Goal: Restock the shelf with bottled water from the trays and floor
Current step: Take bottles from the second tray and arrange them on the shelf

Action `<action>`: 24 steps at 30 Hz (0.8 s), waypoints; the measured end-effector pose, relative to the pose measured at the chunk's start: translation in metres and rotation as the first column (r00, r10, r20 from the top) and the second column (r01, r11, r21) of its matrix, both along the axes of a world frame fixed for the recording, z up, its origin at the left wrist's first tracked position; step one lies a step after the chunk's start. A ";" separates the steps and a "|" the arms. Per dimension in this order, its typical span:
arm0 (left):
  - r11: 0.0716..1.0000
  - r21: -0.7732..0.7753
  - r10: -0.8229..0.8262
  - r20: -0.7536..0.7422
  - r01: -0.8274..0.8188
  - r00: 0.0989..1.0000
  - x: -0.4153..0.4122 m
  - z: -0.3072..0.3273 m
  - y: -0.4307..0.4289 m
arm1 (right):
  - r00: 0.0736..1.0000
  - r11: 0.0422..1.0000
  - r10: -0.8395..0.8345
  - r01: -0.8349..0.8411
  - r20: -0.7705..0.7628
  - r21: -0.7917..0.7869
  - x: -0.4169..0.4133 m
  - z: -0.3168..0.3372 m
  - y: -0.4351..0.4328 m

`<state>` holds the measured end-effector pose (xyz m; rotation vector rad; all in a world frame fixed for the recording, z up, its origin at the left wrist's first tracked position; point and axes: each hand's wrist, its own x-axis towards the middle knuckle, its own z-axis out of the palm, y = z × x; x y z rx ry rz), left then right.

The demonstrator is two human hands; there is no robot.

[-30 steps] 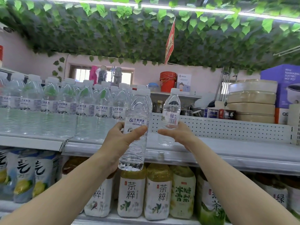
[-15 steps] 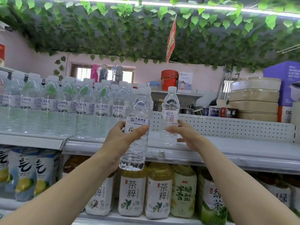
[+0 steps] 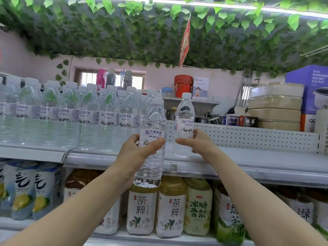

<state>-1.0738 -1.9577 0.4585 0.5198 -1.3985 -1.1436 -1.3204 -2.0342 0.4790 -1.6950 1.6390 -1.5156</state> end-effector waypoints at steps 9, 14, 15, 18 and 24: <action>1.000 0.016 -0.009 0.028 0.009 1.000 -0.002 -0.004 -0.007 | 0.994 0.991 0.084 -0.092 0.076 0.102 -0.008 0.002 -0.002; 0.999 0.034 0.006 0.041 -0.008 0.999 -0.002 -0.003 -0.006 | 0.999 0.997 -0.004 0.001 0.035 0.075 -0.005 0.003 -0.009; 0.999 0.037 0.004 0.049 -0.006 0.999 -0.002 -0.004 -0.007 | 0.999 0.998 -0.032 0.032 0.010 0.063 -0.003 0.003 -0.010; 0.999 0.040 0.012 0.062 -0.015 0.998 -0.002 -0.004 -0.007 | 0.997 0.997 -0.065 0.067 -0.046 0.037 0.001 0.003 -0.013; 1.000 0.022 -0.008 0.041 0.007 0.999 -0.002 -0.005 -0.010 | 0.992 0.996 -0.081 0.084 -0.092 0.036 0.007 0.008 -0.014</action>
